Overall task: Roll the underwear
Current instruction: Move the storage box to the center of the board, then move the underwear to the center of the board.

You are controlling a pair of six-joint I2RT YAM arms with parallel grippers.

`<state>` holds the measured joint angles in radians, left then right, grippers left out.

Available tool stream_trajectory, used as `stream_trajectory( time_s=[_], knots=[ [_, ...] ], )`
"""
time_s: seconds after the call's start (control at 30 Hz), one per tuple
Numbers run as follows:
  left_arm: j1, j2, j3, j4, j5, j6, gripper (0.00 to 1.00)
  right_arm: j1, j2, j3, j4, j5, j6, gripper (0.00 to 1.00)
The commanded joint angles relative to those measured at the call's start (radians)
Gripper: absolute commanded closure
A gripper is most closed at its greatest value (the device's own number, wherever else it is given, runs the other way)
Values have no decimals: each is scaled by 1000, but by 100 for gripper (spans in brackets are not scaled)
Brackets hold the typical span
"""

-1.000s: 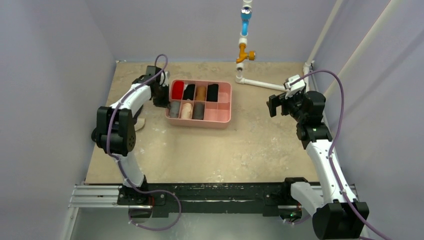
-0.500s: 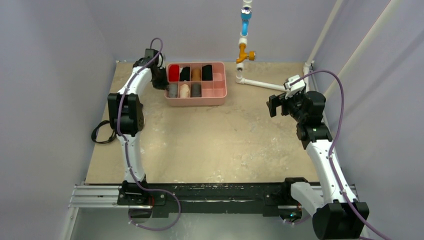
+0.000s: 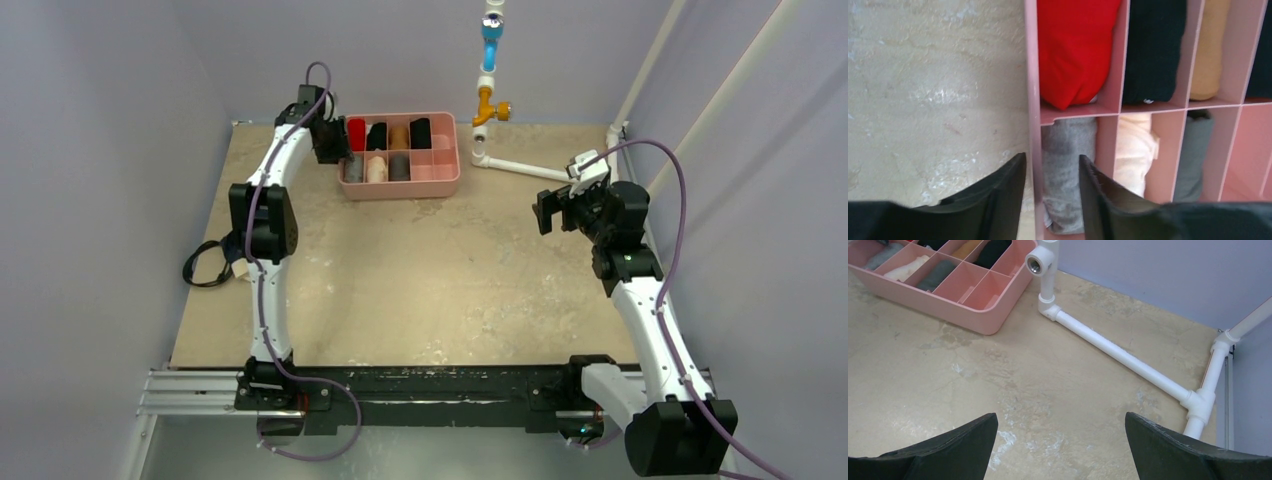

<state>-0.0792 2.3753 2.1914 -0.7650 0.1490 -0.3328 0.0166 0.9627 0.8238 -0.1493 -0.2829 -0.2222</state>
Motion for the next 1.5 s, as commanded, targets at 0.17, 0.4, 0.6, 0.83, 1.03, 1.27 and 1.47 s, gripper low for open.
stream_trajectory(
  time_s=[0.17,0.4,0.6,0.83,1.03,1.27,1.47],
  knots=[
    [16,-224,-99,84,43,57,41,-3,-19,-8,28,-36,-11,1],
    [75,-573,-395,-63,-20,421,40,-3,-42,4,10,-100,-14,1],
    [266,-827,-709,-61,-58,640,29,0,-12,36,-23,-123,-14,1],
    [348,-796,-874,-17,-48,767,24,1,17,44,-33,-156,-9,1],
    [346,-707,-901,51,-32,794,28,0,13,34,-32,-167,-9,1],
    [337,-599,-936,95,-86,827,36,-1,27,31,-29,-176,-9,1],
    [336,-602,-987,122,-3,864,60,0,21,28,-28,-175,-10,1]
  ],
)
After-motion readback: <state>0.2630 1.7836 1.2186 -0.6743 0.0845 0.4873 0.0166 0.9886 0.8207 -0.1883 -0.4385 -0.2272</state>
